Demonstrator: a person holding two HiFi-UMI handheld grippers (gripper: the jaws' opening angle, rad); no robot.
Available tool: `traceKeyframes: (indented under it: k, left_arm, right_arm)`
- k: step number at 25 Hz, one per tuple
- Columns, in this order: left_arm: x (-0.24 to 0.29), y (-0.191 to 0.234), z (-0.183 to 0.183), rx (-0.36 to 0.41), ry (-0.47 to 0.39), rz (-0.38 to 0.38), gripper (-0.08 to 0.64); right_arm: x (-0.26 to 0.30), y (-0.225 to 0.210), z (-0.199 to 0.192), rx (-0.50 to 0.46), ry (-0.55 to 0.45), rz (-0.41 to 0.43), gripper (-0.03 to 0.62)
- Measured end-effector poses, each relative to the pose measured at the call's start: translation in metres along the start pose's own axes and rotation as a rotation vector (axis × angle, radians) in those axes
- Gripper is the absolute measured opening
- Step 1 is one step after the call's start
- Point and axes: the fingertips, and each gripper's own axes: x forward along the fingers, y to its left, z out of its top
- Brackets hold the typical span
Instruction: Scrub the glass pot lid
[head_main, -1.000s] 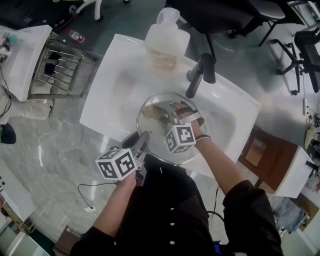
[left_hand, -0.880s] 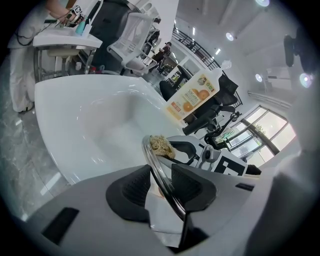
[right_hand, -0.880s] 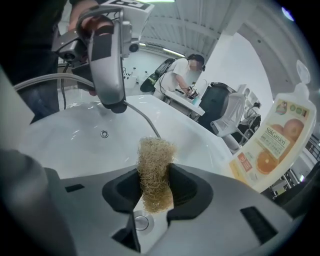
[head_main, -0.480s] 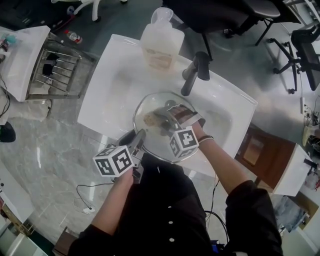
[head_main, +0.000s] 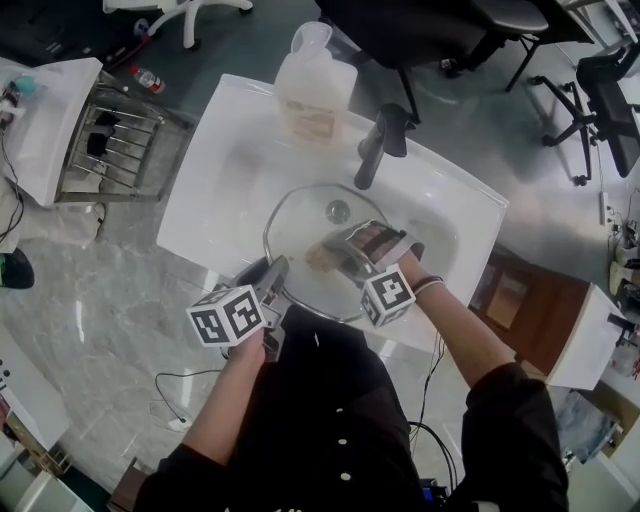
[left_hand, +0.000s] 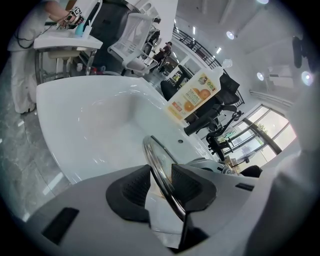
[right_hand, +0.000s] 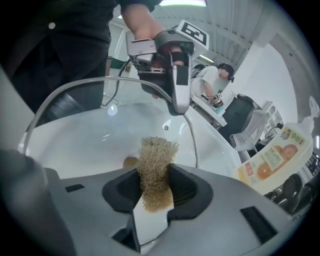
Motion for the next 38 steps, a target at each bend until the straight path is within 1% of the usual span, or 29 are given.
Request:
traceKeyframes:
  k: [5,11,14,16,23,26,28,32,35,36,37,38]
  left_arm:
    - [0.000,0.000,0.000,-0.003,-0.003,0.004,0.150]
    - [-0.001,0.002,-0.002,0.001,0.006,0.024,0.150]
    - [0.000,0.003,-0.002,0.003,0.009,0.025,0.150]
    - [-0.001,0.002,-0.002,0.005,0.016,0.029,0.149]
    - [-0.003,0.001,-0.001,-0.004,0.012,0.036,0.147]
    - [-0.001,-0.001,-0.001,-0.004,0.020,0.033,0.147]
    - [-0.001,-0.001,-0.002,-0.011,0.022,0.030,0.146]
    - [-0.002,-0.001,-0.003,-0.028,0.017,0.032,0.143]
    - [-0.002,-0.002,-0.002,-0.031,0.013,0.032,0.143]
    - [-0.002,-0.002,-0.002,-0.032,0.012,0.032,0.143]
    - [-0.002,-0.002,-0.002,-0.033,0.011,0.032,0.143]
    - [-0.002,-0.002,-0.003,-0.034,0.009,0.031,0.143]
  right_arm:
    - [-0.013,0.015,-0.004,-0.049,0.012,0.034,0.147]
    - [-0.032,0.035,-0.011,-0.074,0.019,0.084,0.147]
    - [-0.043,0.045,-0.020,-0.119,0.033,0.113,0.147]
    - [-0.051,0.053,-0.026,-0.139,0.044,0.152,0.147]
    - [-0.077,0.076,-0.043,-0.163,0.072,0.298,0.147]
    - [-0.087,0.088,-0.048,-0.175,0.087,0.388,0.146]
    - [-0.092,0.092,-0.052,-0.213,0.103,0.428,0.146]
    - [-0.098,0.091,-0.053,-0.313,0.125,0.460,0.146]
    - [-0.101,0.088,-0.053,-0.350,0.128,0.467,0.146]
    - [-0.101,0.086,-0.052,-0.339,0.127,0.460,0.147]
    - [-0.100,0.083,-0.050,-0.307,0.122,0.441,0.147]
    - [-0.099,0.077,-0.047,-0.250,0.112,0.411,0.147]
